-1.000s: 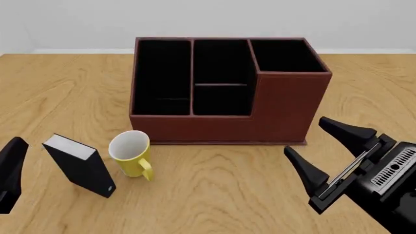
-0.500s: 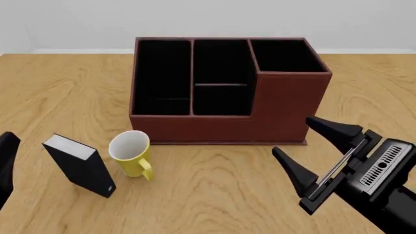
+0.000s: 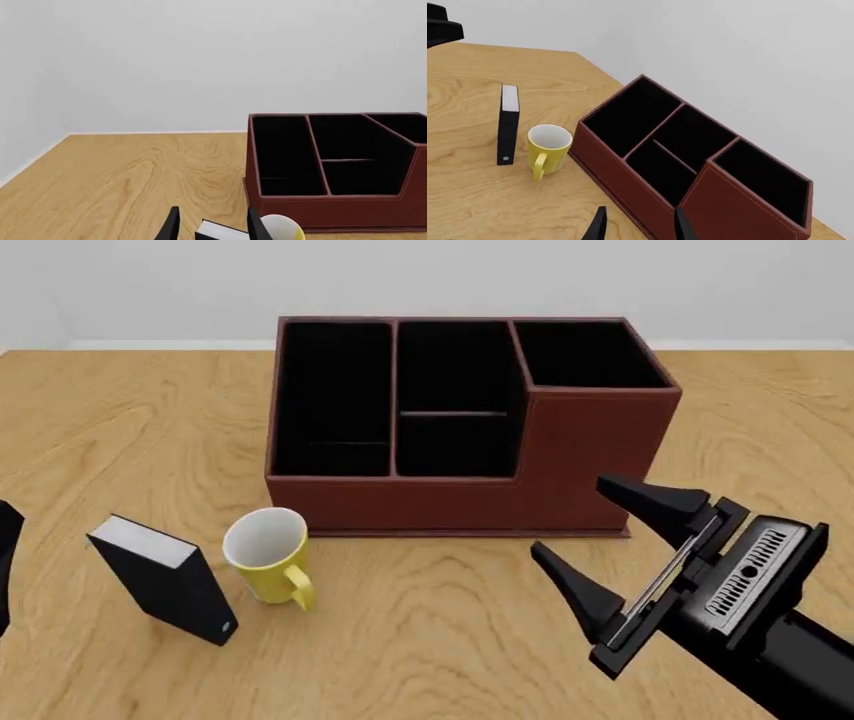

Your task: Pick up the yellow and white mug and place it to the right of the caddy.

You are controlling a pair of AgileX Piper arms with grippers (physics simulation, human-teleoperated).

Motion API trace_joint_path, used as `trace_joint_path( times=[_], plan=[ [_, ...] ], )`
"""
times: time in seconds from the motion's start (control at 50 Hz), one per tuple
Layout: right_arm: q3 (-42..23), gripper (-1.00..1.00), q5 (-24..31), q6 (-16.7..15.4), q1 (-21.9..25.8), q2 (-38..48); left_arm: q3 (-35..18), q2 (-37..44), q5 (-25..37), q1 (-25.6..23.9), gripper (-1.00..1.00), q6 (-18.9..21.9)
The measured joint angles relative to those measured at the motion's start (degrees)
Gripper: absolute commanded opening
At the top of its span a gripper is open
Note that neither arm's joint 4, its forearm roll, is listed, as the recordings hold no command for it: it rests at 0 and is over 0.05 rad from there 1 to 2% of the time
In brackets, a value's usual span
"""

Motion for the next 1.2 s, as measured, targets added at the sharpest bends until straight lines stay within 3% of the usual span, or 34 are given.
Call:
trace_joint_path(
  times=[1.2],
  plan=[
    [-6.70, 1.00, -7.32, -2.41, 6.01, 18.22, -3.72, 0.00, 2.49, 1.78, 1.00, 0.09]
  ],
)
